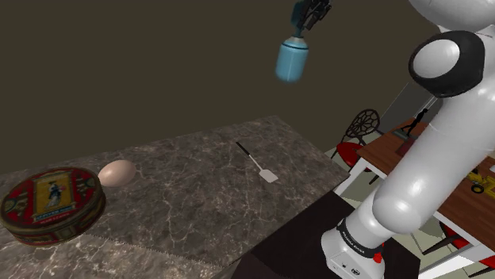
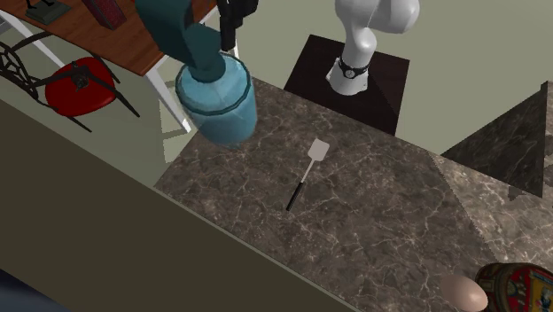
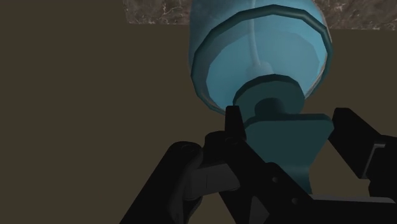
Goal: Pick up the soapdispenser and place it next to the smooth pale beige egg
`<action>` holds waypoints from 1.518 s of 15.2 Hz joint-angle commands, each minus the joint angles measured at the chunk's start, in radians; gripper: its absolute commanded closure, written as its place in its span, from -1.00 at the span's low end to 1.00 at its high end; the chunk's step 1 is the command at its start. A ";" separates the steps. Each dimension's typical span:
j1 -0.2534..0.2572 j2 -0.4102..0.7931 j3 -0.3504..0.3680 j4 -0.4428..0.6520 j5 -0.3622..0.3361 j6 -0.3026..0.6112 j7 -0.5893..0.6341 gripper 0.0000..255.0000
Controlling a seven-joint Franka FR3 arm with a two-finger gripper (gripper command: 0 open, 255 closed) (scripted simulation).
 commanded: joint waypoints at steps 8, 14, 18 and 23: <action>0.136 -0.196 0.128 -0.345 -0.128 0.168 0.238 1.00; 0.193 -0.248 0.214 -0.471 -0.170 0.240 0.388 1.00; 0.229 -0.259 0.270 -0.527 -0.191 0.279 0.486 1.00; 0.273 -0.247 0.339 -0.569 -0.215 0.322 0.607 1.00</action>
